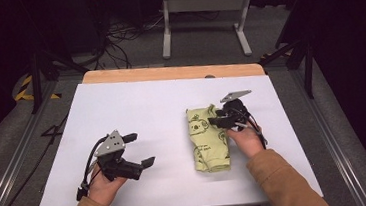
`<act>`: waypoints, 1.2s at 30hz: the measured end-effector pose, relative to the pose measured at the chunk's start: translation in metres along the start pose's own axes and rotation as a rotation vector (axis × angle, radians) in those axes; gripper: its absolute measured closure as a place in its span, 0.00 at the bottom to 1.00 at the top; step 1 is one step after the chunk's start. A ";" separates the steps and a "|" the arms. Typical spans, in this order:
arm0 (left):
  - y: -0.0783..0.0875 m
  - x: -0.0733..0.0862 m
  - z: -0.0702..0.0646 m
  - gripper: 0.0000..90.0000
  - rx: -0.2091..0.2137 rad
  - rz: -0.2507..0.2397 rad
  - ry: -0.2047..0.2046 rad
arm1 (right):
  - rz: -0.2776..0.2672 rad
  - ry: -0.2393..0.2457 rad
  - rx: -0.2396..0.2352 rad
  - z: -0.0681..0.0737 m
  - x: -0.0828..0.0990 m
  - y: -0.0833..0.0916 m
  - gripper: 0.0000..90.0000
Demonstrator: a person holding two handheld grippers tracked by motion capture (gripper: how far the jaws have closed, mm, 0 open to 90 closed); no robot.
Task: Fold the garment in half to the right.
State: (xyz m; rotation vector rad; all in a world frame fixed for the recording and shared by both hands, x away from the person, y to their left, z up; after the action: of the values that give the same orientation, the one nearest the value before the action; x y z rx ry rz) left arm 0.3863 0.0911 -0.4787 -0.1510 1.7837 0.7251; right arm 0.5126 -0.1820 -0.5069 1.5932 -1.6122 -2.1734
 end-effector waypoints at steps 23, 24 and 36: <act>-0.005 0.002 -0.005 0.03 0.019 0.009 -0.012 | 0.050 -0.120 0.061 -0.027 0.017 0.000 0.72; -0.005 0.002 -0.005 0.03 0.018 0.009 -0.012 | 0.052 -0.124 0.071 -0.029 0.018 0.000 0.69; -0.007 0.003 -0.005 0.03 0.024 0.017 -0.010 | -0.027 -0.066 0.128 -0.029 0.003 0.005 0.84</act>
State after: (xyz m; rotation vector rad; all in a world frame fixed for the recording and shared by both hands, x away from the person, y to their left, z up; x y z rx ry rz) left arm 0.3839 0.0839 -0.4835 -0.1165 1.7858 0.7146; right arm 0.5289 -0.2069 -0.5042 1.5999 -1.7930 -2.1993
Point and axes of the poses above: each handheld gripper's, and its own axes: y roughly backward along the jaws, x roughly out of its underside, z roughly to its left, the point moved 9 cm from there along -y, roughly forward along the jaws, and after that the axes turned 5 degrees about y, right-handed, at the moved point
